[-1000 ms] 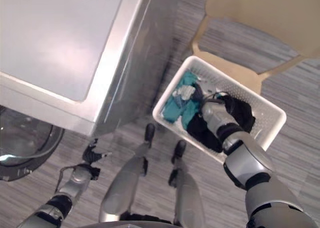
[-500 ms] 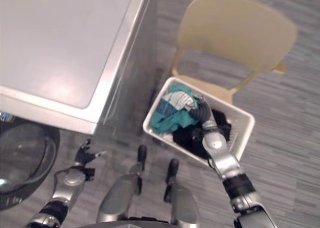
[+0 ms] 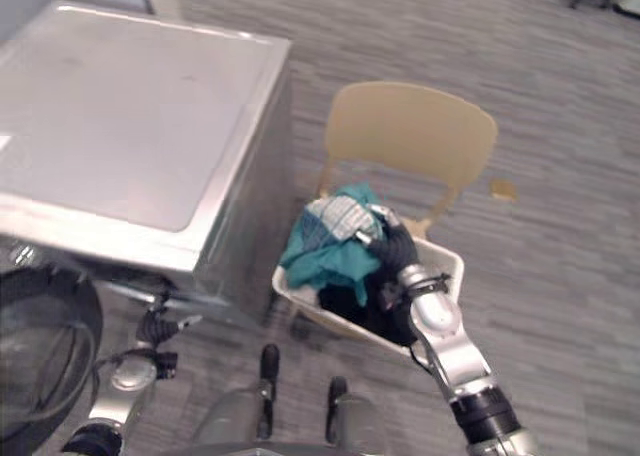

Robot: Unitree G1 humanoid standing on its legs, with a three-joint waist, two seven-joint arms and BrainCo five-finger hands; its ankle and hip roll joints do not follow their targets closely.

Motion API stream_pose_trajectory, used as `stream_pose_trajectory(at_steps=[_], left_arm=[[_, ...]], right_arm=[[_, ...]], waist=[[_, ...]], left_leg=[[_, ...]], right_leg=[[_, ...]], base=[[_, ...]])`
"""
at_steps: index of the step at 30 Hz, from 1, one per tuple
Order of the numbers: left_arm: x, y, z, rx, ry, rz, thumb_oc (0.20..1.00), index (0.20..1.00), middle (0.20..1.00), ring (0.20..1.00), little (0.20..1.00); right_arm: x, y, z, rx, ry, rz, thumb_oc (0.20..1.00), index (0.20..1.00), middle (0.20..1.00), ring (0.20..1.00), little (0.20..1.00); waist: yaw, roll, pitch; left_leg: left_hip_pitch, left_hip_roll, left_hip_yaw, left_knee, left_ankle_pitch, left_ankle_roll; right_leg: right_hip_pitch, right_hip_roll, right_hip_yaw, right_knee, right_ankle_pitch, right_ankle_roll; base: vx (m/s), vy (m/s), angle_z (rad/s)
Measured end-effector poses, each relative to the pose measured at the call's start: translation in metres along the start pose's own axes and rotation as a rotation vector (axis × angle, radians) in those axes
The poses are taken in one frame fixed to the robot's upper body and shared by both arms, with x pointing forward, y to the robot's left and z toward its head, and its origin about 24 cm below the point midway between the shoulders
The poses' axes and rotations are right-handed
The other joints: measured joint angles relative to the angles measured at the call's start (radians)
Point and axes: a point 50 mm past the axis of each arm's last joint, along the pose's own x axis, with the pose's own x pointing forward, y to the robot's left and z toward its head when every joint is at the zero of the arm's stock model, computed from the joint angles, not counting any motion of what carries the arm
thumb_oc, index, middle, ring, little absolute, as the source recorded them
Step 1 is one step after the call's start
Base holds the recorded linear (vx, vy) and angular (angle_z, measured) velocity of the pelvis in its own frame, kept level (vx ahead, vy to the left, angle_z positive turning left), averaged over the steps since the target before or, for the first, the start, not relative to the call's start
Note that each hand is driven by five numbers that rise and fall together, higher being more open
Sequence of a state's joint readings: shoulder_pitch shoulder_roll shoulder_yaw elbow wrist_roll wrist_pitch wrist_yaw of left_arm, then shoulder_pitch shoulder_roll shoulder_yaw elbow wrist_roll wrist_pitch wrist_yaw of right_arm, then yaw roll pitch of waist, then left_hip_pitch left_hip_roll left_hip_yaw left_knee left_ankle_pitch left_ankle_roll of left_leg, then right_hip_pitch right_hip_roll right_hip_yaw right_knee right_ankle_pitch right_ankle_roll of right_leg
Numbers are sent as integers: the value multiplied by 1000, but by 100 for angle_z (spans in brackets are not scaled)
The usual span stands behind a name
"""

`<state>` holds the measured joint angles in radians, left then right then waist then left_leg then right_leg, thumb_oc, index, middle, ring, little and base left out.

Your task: Grab the laundry basket,head to the washer,open it,put in the laundry and shut it.

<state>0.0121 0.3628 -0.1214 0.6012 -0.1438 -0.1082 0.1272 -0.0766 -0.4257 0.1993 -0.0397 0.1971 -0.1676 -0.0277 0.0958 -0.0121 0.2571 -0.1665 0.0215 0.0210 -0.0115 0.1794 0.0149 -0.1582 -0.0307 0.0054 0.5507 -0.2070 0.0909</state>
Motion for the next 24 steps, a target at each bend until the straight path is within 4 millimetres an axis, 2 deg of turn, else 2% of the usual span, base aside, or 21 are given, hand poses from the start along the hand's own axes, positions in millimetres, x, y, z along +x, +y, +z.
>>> stream_pose_trajectory(at_steps=[1, 2, 3, 4, 5, 6, 7, 8, 9, 11, 12, 14, 15, 17, 18, 20, 21, 22, 23, 24], left_arm=[[-2, -1, 2, -3, -16, -4, 1000, 1000, 1000, 1000, 1000], [-5, -1, 2, 1, -24, -7, 1000, 1000, 1000, 1000, 1000], [-9, -4, 4, -8, -46, -19, 1000, 1000, 1000, 1000, 1000], [-12, -16, 3, -23, -48, -51, 1000, 1000, 1000, 1000, 1000], [-22, -24, -8, -18, -19, -88, 1000, 1000, 1000, 1000, 1000], [-22, -27, -7, -16, -23, -98, 1000, 1000, 1000, 1000, 1000], [-22, -29, -9, -13, -15, -108, 1000, 1000, 1000, 1000, 1000], [-22, -30, -5, -12, -30, -121, 1000, 1000, 1000, 1000, 1000], [-20, -30, 2, -7, -61, -125, 1000, 1000, 1000, 1000, 1000], [-18, -30, 23, -4, -155, -140, 1000, 1000, 1000, 1000, 1000], [-16, -30, 41, 4, -233, -162, 1000, 1000, 1000, 1000, 1000], [-16, -34, 67, 54, -349, -204, 1000, 1000, 1000, 1000, 1000], [-13, -41, 89, 77, -435, -235, 1000, 1000, 1000, 1000, 1000], [-13, -55, 112, 107, -525, -296, 1000, 1000, 1000, 1000, 1000], [-16, -64, 129, 136, -601, -328, 1000, 1000, 1000, 1000, 1000], [-20, -74, 146, 156, -673, -374, 1000, 1000, 1000, 1000, 1000], [-22, -79, 152, 172, -699, -397, 1000, 1000, 1000, 1000, 1000], [-24, -91, 166, 226, -757, -440, 1000, 1000, 1000, 1000, 1000], [-28, -99, 176, 267, -803, -479, 1000, 1000, 1000, 1000, 1000], [-31, -101, 180, 309, -832, -488, 1000, 1000, 1000, 1000, 1000]], right_arm=[[-1, -2, -1, 3, 2, -13, 200, 200, 200, 200, 200], [0, 0, 0, 4, -4, -11, 200, 200, 200, 200, 200], [3, 0, 3, -1, -24, -15, 200, 200, 200, 200, 200], [3, -3, -2, -13, 1, -21, 200, 200, 200, 200, 200], [0, -7, -7, -39, 27, -23, 200, 200, 200, 200, 200], [0, -9, -8, -47, 34, -31, 200, 200, 200, 200, 200], [1, -11, -8, -56, 34, -31, 200, 200, 200, 200, 200], [3, -11, -5, -60, 23, -31, 200, 200, 200, 200, 200], [4, -10, -2, -60, 8, -26, 200, 200, 200, 200, 200], [7, -7, 7, -75, -26, 10, 200, 200, 200, 200, 200], [14, -3, 14, -85, -54, 52, 200, 200, 200, 200, 200], [23, 3, 24, -96, -100, 96, 200, 200, 200, 200, 200], [32, 9, 34, -100, -142, 134, 200, 200, 200, 200, 200], [37, 15, 42, -101, -175, 180, 200, 200, 200, 200, 200], [39, 18, 48, -102, -199, 201, 200, 200, 200, 200, 200], [44, 23, 55, -94, -226, 225, 200, 200, 200, 200, 200], [44, 24, 56, -92, -230, 232, 200, 200, 200, 200, 200], [45, 27, 56, -74, -228, 248, 200, 200, 200, 200, 200], [47, 38, 58, -73, -235, 305, 200, 200, 200, 200, 200], [50, 46, 63, -78, -253, 344, 200, 200, 200, 200, 200]], waist=[[3, 5, -3], [19, 6, -7], [47, 33, -4], [53, 90, -4], [53, 120, -9], [54, 106, -4], [59, 96, -3], [45, 84, -6], [42, 74, -6], [41, 52, 0], [31, 49, 2], [-1, 36, 5], [-13, 32, 7], [-44, 30, 8], [-53, 34, 4], [-62, 42, 0], [-66, 45, -1], [-64, 35, -3], [-52, 19, -11], [-52, 17, -15]], left_leg=[[-16, 3, -15, 3, -5, -2], [-35, 2, -21, 3, 1, -20], [-93, 17, -58, 5, 34, -65], [-127, 68, -84, -20, 17, -110], [-145, 101, -93, -46, -78, -132], [-148, 98, -77, -44, -109, -152], [-151, 92, -32, -36, -127, -134], [-156, 64, 31, -12, -127, -136], [-156, 50, 55, 33, -128, -136], [-129, 28, 52, 106, -139, -126], [-68, 38, 54, 129, -165, -143], [-19, 43, 74, 149, -189, -142], [37, 65, 111, 151, -200, -146], [107, 86, 162, 110, -205, -145], [154, 94, 161, 55, -200, -137], [196, 96, 160, -5, -157, -119], [209, 99, 168, -25, -163, -113], [221, 99, 153, -48, -163, -111], [222, 83, 151, -45, -160, -106], [222, 75, 149, -43, -161, -97]], right_leg=[[10, 6, 1, 13, -30, -3], [23, 15, 2, -33, -58, -16], [63, 49, -2, -204, -112, -96], [84, 118, -11, -316, -14, -136], [71, 159, -46, -311, 43, -155], [67, 141, -57, -317, 49, -166], [58, 121, -78, -330, 52, -200], [50, 90, -107, -354, 80, -213], [43, 70, -119, -380, 104, -216], [42, 46, -122, -432, 147, -209], [44, 33, -145, -455, 175, -210], [49, 25, -172, -484, 192, -206], [50, 20, -203, -500, 212, -203], [74, 22, -246, -537, 228, -189], [75, 32, -261, -546, 231, -180], [73, 51, -284, -557, 247, -162], [74, 58, -298, -557, 249, -159], [74, 53, -324, -554, 254, -151], [77, 34, -325, -553, 264, -137], [79, 24, -325, -551, 269, -130]], base=[[-228, -244, 42], [-274, -266, 44], [-520, -332, 55], [-573, -253, 112], [-565, -172, 110], [-318, -39, 87], [-298, -53, 63], [-209, -48, 68], [-183, -52, 69], [-130, -28, 42], [-144, -11, 54], [-91, 3, 63], [-20, 11, 67], [12, 29, 75], [34, 49, 52], [48, 48, 30], [51, 54, 47], [61, 86, 42], [45, 65, 36], [38, 66, 10]])
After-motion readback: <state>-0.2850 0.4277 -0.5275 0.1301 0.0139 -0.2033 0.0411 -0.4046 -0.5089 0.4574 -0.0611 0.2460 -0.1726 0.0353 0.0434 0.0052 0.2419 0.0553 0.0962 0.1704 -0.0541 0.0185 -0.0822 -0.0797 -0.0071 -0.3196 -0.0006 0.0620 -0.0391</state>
